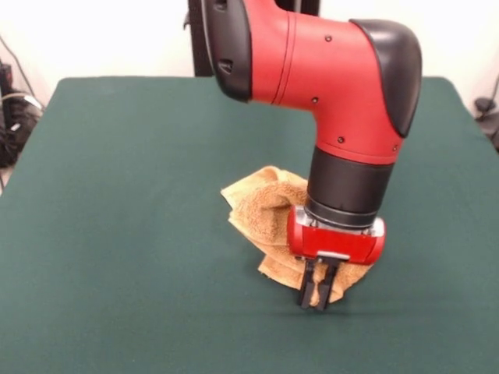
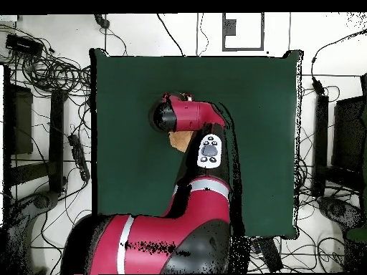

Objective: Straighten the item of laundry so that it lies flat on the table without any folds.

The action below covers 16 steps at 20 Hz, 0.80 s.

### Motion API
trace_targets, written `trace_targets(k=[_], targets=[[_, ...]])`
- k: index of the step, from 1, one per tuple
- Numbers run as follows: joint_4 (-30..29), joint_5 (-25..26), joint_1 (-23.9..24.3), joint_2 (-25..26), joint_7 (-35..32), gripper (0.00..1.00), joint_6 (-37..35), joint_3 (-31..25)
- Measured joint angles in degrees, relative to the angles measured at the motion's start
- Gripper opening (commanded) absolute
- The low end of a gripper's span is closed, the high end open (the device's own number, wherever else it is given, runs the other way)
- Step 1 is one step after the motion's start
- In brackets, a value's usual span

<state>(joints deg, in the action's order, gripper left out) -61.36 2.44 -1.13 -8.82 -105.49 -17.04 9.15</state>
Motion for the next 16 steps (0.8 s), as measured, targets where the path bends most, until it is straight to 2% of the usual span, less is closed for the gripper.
trace_targets(k=[6, 12, 16], targets=[[2.4, 0.0, 1.5, 0.5, 0.0, 0.0, -4.5, -0.9], [5.8, 0.0, 3.2, 0.8, 0.0, 0.0, -13.2, -2.5], [5.5, 0.0, 3.9, -0.1, 0.0, 0.0, -15.9, -2.5]])
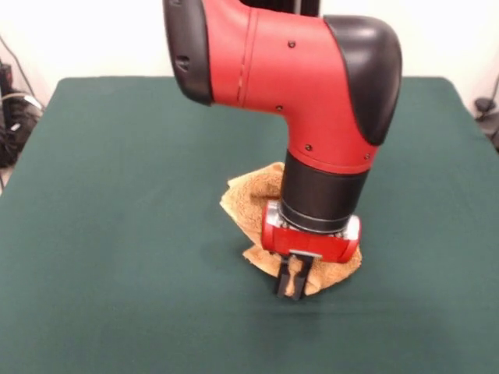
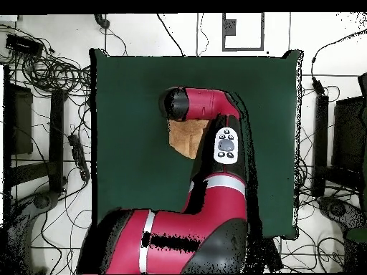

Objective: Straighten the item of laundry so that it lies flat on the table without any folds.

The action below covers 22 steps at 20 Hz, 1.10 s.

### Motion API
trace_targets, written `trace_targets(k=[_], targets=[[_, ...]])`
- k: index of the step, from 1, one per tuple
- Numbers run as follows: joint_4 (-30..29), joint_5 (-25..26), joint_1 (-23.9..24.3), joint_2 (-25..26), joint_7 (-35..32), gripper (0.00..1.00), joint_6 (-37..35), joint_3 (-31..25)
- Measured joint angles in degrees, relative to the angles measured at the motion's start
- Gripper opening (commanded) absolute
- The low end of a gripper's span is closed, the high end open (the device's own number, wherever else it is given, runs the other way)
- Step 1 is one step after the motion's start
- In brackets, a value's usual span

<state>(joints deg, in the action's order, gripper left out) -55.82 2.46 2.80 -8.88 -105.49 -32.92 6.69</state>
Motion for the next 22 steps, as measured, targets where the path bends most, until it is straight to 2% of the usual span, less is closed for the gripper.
trace_targets(k=[10, 22], targets=[[-9.0, 0.0, 0.2, -10.0, 0.0, 0.0, -1.0, 0.0], [-12.2, 0.0, 0.2, -20.4, 0.0, 0.0, -8.6, 0.0]])
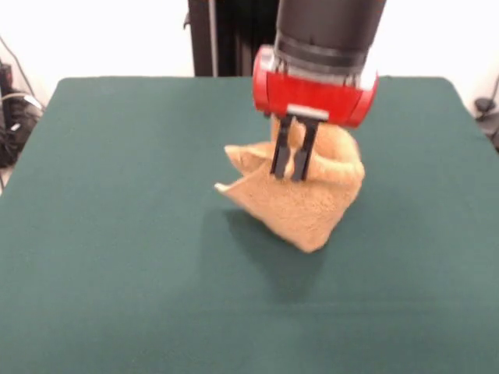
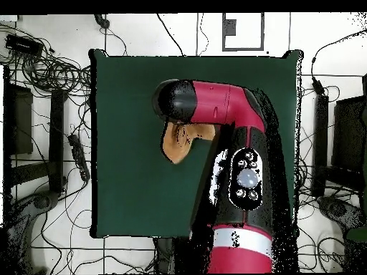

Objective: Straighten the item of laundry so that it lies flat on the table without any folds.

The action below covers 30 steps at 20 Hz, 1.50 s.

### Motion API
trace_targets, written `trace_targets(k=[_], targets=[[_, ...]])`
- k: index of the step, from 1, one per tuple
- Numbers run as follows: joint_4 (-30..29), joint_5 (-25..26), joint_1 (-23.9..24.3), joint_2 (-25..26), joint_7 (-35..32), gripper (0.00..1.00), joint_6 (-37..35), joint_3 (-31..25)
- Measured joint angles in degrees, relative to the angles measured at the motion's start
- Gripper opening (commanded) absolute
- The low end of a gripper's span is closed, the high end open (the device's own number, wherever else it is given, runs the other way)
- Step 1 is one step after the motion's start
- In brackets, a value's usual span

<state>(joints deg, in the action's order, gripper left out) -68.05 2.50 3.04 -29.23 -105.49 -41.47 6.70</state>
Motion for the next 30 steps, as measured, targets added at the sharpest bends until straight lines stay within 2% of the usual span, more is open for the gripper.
trace_targets(k=[7, 14, 23, 30], targets=[[-0.5, 0.1, 0.0, -4.4, 0.0, 0.0, -2.0, 0.0], [-1.2, 0.2, 0.0, -6.2, 0.0, 0.0, -2.0, -0.1], [-2.2, 0.4, 0.0, -6.2, 0.0, 0.0, -1.6, -0.2], [-4.2, 0.5, 0.0, -6.2, 0.0, 0.0, 2.0, -0.5]])
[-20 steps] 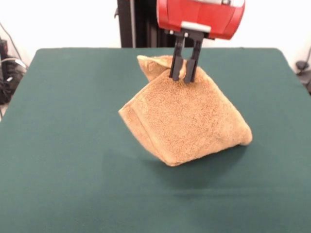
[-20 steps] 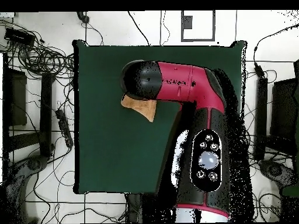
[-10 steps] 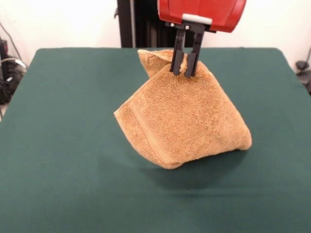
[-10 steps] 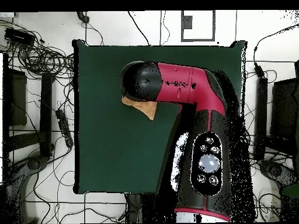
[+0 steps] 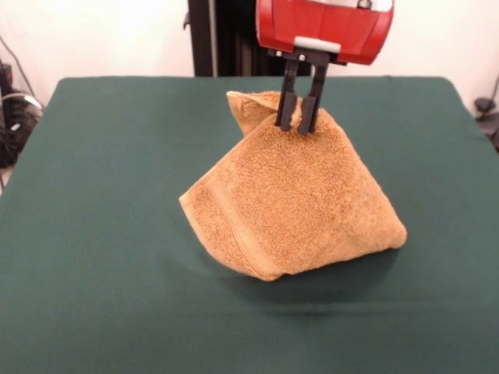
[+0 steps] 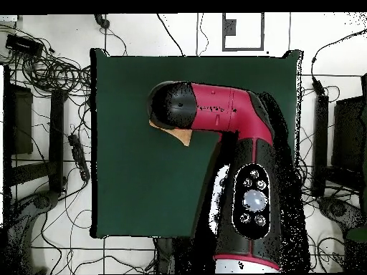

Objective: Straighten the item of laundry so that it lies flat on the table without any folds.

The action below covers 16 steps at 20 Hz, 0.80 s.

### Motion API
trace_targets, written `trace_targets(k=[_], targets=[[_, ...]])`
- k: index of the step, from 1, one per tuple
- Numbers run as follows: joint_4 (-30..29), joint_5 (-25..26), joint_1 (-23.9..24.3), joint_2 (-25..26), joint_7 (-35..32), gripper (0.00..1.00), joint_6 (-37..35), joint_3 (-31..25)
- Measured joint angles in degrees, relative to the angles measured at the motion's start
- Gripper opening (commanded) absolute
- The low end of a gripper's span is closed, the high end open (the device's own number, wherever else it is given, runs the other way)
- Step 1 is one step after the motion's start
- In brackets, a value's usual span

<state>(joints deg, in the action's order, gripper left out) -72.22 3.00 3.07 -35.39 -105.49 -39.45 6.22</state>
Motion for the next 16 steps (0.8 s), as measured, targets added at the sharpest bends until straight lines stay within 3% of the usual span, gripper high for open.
trace_targets(k=[16], targets=[[-0.6, 0.3, -0.8, -0.1, 0.0, 0.0, 1.8, 1.2]])
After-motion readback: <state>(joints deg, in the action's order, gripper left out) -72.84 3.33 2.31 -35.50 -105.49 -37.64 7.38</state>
